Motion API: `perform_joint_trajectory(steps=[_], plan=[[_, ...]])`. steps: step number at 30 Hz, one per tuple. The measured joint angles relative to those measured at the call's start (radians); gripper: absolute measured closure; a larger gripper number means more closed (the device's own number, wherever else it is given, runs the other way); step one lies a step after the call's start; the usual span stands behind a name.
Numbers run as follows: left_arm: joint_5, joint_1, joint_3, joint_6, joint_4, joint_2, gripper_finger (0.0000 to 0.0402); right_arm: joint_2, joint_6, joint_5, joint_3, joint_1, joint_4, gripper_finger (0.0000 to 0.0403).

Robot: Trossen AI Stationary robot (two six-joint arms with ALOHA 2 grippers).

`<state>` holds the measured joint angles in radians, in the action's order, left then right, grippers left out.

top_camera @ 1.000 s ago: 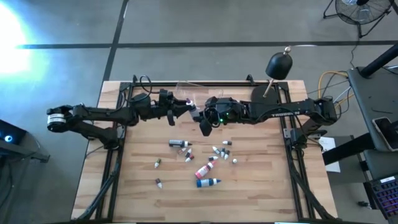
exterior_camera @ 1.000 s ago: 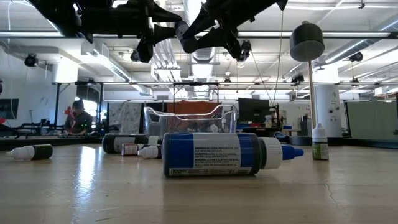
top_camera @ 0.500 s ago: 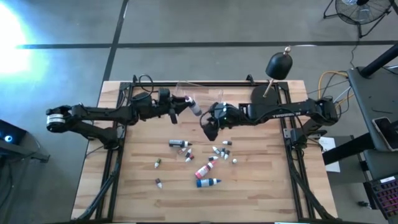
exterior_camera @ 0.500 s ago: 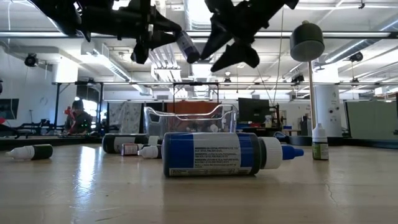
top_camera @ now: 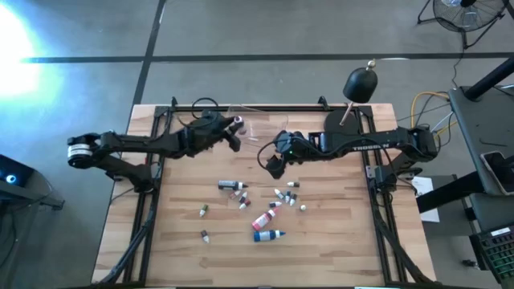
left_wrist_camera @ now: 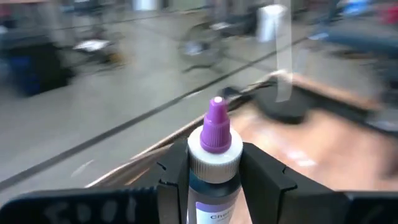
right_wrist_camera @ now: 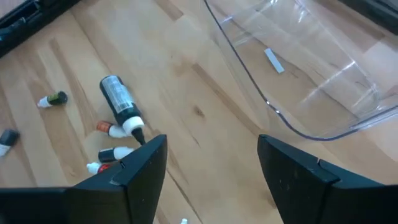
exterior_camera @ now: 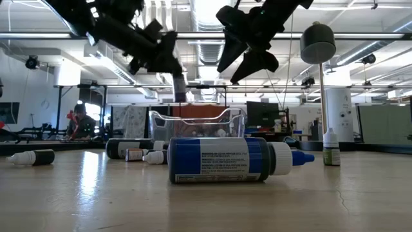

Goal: Pick & Place food coloring
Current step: Put the large violet food coloring bottle into the transparent bin

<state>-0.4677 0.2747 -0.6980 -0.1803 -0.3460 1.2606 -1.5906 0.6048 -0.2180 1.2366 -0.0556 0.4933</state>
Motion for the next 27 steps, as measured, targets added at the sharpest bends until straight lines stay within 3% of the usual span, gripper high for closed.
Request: perform_joint_trajectory(steps=[6,11,27], plan=[[-0.186,0.002,0.039,-0.083,-0.027,0.105,0.0317,0.0,0.021,-0.029,0.0,0.002,-0.003,0.017],[-0.25,0.002,0.063,-0.178,-0.089,0.163,0.0317,0.0,0.03,-0.041,-0.002,0.006,-0.003,0.0171],[-0.283,0.004,0.057,-0.238,-0.117,0.306,0.0317,0.0,0.032,-0.047,-0.004,0.005,0.005,0.0174]])
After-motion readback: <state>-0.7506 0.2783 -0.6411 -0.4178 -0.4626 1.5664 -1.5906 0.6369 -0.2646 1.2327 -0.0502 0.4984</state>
